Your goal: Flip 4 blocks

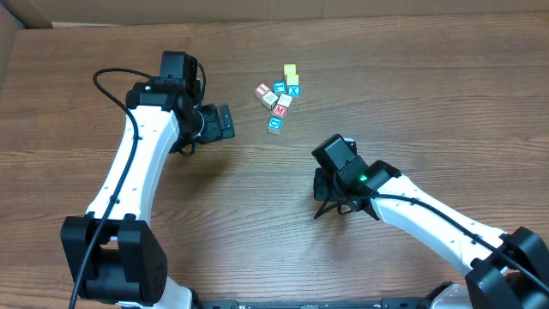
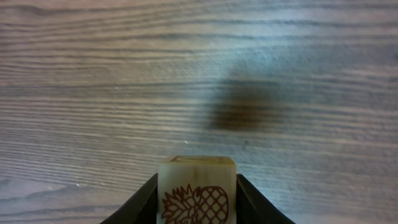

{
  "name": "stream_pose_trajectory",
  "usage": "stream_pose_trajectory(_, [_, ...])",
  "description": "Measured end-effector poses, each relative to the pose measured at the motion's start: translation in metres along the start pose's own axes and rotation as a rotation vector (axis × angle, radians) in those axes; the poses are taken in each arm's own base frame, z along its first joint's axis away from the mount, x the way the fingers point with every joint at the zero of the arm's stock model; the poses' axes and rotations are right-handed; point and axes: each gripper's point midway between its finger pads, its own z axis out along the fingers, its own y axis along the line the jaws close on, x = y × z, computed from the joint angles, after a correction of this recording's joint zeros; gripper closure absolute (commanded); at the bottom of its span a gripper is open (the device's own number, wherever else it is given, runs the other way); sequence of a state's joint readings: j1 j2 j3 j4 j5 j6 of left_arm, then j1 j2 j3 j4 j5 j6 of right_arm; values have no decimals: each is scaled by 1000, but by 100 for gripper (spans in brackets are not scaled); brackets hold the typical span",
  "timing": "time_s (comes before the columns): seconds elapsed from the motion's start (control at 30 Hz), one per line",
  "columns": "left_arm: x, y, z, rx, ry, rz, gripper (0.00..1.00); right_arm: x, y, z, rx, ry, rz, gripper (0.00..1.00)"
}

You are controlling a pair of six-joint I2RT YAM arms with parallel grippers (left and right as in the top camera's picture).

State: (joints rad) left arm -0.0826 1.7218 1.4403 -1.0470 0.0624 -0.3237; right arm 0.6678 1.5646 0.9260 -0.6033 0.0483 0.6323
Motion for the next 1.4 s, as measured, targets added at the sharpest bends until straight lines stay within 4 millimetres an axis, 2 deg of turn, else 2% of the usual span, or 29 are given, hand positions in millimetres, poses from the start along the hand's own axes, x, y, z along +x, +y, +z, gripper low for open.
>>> stream_pose_trajectory(0.07, [0,0,0,0,0,0,0,-4,6,0,-27,-16,-4,73])
stream_pose_trajectory(0.23, [0,0,0,0,0,0,0,-9,11,1,-44,-34,0,72])
stream_pose_trajectory(0.33, [0,0,0,0,0,0,0,-11,13,9,-43,-39,3,69])
stream_pose_trajectory(0.47, [0,0,0,0,0,0,0,0,9,28,-9,5,-3,67])
stream_pose_trajectory(0.53, [0,0,0,0,0,0,0,2,8,31,-3,16,2,59])
stream_pose_trajectory(0.63, [0,0,0,0,0,0,0,1,9,31,-9,11,5,30])
stream_pose_trajectory(0.7, [0,0,0,0,0,0,0,1,9,31,-9,11,8,23])
stream_pose_trajectory(0.9, [0,0,0,0,0,0,0,1,11,31,-18,13,-6,23])
stream_pose_trajectory(1.03, [0,0,0,0,0,0,0,-2,14,31,-31,-1,-19,33])
stream_pose_trajectory(1.2, [0,0,0,0,-1,0,0,-23,26,23,-45,-62,-58,34])
stream_pose_trajectory(1.3, [0,0,0,0,0,0,0,-50,46,2,-61,-98,-85,32])
stream_pose_trajectory(1.4, [0,0,0,0,-1,0,0,-86,75,-24,-96,-156,-97,29])
